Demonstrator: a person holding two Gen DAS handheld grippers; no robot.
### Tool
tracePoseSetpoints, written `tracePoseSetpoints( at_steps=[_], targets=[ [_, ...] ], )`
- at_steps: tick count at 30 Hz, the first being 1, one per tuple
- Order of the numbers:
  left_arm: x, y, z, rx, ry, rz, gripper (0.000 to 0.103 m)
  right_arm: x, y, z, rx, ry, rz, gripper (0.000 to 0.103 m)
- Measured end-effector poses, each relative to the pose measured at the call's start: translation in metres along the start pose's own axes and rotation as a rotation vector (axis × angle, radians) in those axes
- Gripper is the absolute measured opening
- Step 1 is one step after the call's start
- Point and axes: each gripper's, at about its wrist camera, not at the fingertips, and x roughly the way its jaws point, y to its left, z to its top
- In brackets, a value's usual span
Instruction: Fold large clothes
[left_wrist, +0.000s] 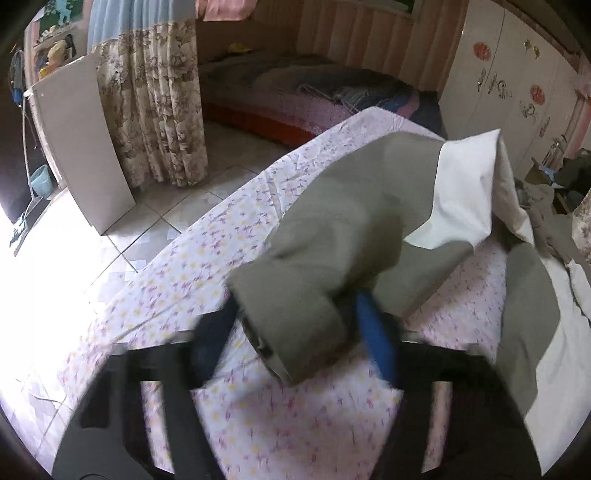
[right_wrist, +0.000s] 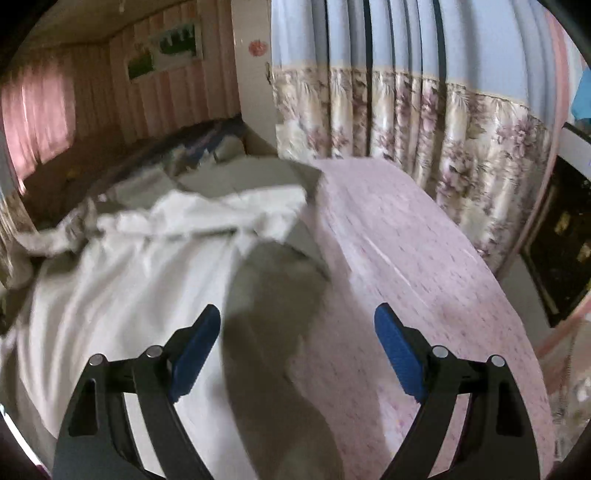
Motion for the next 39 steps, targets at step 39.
tracePoseSetpoints(
  at_steps=[39],
  targets=[
    [-0.019, -0.464, 0.056, 0.797, -0.09, -0.422, 0.018, 0.15, 0.021, 0.192, -0.165, 0.069, 0.073, 0.086]
  ],
)
